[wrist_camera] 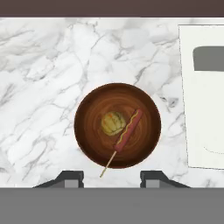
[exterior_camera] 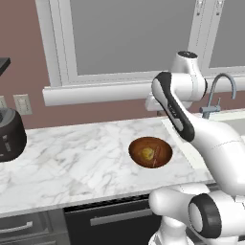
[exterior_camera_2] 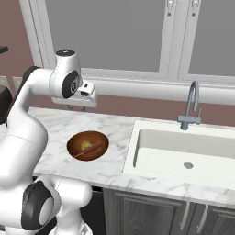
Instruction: Dump the squash and hot dog from the bowl so the bowl can be washed. Place the bowl in the sink after clearing the leftovers.
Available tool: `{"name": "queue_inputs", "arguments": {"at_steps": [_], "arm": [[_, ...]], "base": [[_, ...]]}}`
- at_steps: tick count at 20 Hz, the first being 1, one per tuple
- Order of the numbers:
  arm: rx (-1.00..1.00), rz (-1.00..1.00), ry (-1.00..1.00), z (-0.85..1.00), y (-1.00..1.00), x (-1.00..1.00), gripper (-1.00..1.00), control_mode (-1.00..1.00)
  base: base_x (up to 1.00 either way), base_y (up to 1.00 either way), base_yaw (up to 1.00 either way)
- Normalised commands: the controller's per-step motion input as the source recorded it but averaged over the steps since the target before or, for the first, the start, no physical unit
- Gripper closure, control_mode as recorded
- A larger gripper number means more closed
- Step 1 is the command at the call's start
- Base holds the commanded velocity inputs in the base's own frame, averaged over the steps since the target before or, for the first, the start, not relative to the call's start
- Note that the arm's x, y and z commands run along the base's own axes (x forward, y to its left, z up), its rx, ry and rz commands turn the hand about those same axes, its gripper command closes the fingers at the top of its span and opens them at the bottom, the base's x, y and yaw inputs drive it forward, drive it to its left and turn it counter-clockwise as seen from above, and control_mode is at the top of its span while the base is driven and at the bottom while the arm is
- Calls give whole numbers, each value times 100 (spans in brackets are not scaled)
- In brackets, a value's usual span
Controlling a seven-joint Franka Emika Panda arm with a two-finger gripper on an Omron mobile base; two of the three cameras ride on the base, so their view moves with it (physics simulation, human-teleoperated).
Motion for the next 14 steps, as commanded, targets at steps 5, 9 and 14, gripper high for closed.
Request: {"name": "queue_inputs", "arguments": {"at_steps": [5,9,14], "arm": [[9,-9,6,-17,-41,-20,-100,-100],[7,-7,6,-54,-60,-22,-100,-100],[6,-9,10,-98,-59,-16,-100,-100]], "base": [[0,0,0],[0,0,0],[0,0,0]]}}
